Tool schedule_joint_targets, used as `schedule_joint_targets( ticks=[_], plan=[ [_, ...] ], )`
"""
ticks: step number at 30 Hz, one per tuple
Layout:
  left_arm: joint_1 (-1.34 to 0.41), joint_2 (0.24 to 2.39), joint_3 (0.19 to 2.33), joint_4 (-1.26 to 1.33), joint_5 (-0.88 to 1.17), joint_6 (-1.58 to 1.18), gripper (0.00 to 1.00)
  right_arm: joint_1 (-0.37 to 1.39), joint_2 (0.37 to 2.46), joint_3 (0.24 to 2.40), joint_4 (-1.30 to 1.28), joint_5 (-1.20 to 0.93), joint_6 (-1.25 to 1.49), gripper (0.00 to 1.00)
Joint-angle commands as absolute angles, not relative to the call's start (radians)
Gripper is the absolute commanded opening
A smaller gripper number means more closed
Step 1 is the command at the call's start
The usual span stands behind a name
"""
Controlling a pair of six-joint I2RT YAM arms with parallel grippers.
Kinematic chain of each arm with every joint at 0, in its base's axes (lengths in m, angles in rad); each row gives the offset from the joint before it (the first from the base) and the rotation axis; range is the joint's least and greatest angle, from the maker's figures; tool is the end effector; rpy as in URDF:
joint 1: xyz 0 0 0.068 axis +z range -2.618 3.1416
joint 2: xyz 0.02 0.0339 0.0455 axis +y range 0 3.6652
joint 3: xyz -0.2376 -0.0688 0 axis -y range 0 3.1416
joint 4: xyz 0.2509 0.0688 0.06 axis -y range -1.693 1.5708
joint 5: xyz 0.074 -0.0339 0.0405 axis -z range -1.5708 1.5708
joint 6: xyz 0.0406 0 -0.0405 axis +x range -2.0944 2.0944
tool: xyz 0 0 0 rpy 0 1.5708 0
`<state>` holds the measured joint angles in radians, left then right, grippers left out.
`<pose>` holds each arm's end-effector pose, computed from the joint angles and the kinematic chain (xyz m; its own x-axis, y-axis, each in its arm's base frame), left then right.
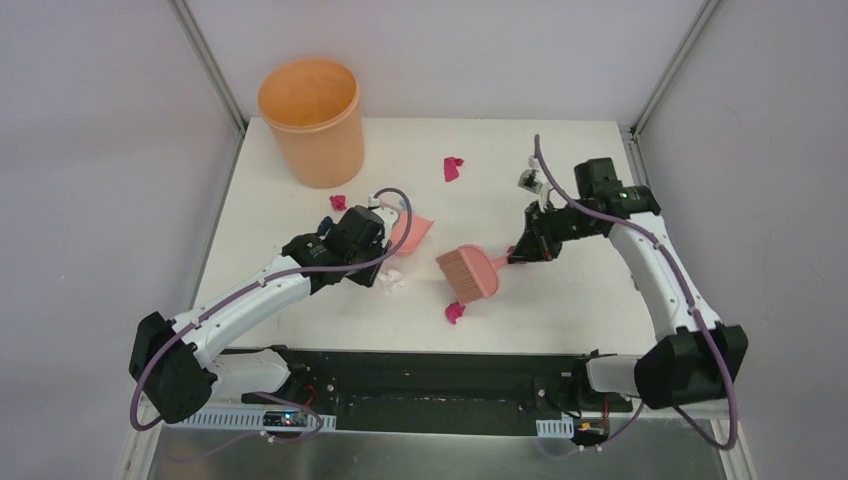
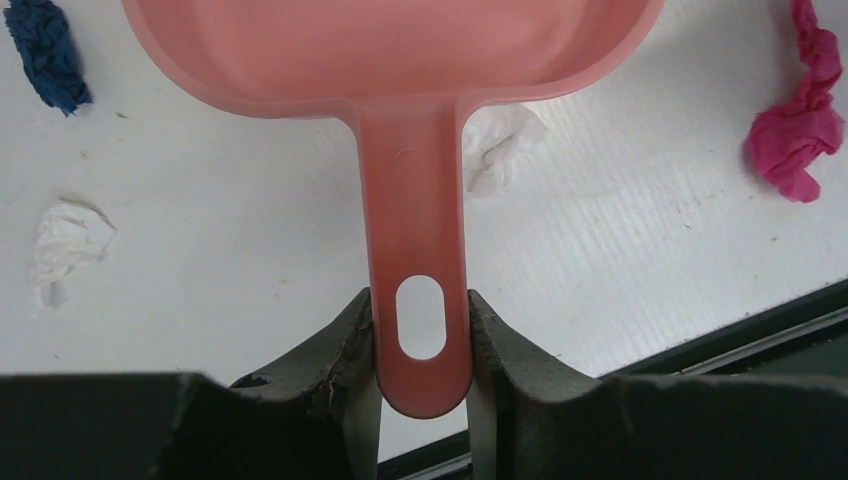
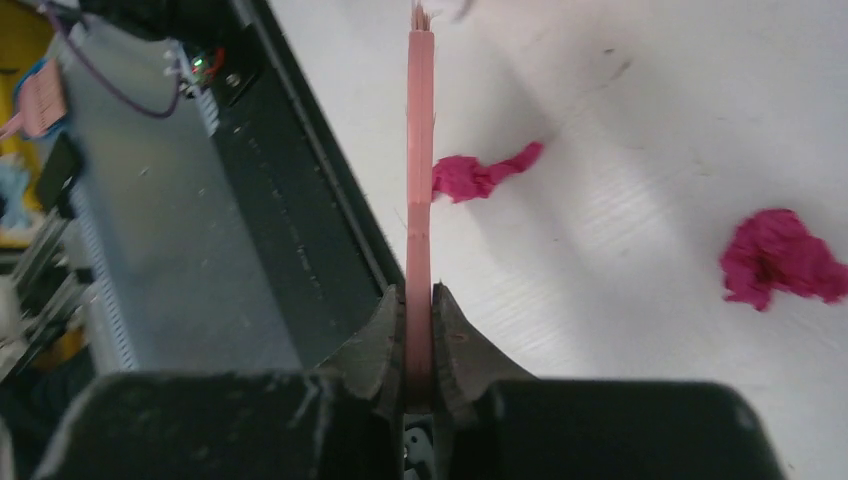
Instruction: Sweep away the paper scraps from the table
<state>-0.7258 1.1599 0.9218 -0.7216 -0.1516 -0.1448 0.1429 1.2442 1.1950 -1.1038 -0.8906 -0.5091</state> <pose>0.1900 -0.1604 0.2370 -0.6915 0.4229 -0.5856 0.4967 0.8670 0.0396 0.2308 0.0651 0.2952 -0.5941 -0.3952 -0.7006 -0.7918 0.4409 0.4227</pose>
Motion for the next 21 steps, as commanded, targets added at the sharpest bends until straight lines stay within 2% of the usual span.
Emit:
schedule_joint_targets(
  ticks=[1, 9, 17, 21],
  plan=[
    [-0.726, 1.146, 0.917, -0.662, -0.237, -0.147, 0.00, 0.230, 1.385, 1.286, -1.303, -0.950, -0.560, 0.00],
    [-0.703, 1.105, 0.890, -0.666, -0.320, -0.133, 0.00, 0.277, 1.665, 1.421, -1.436, -0.841, -0.536, 0.00],
    [-0.699, 1.136, 0.898, -0.657, -0.252, -0.103, 0.00, 0.256, 1.742, 1.585, -1.281, -0.387, -0.362, 0.00],
    [-0.699, 1.149, 0.900, -0.655, -0.197, -0.104, 0.00, 0.197, 1.790, 1.754, -1.407, -0.477, -0.389, 0.00]
  ],
)
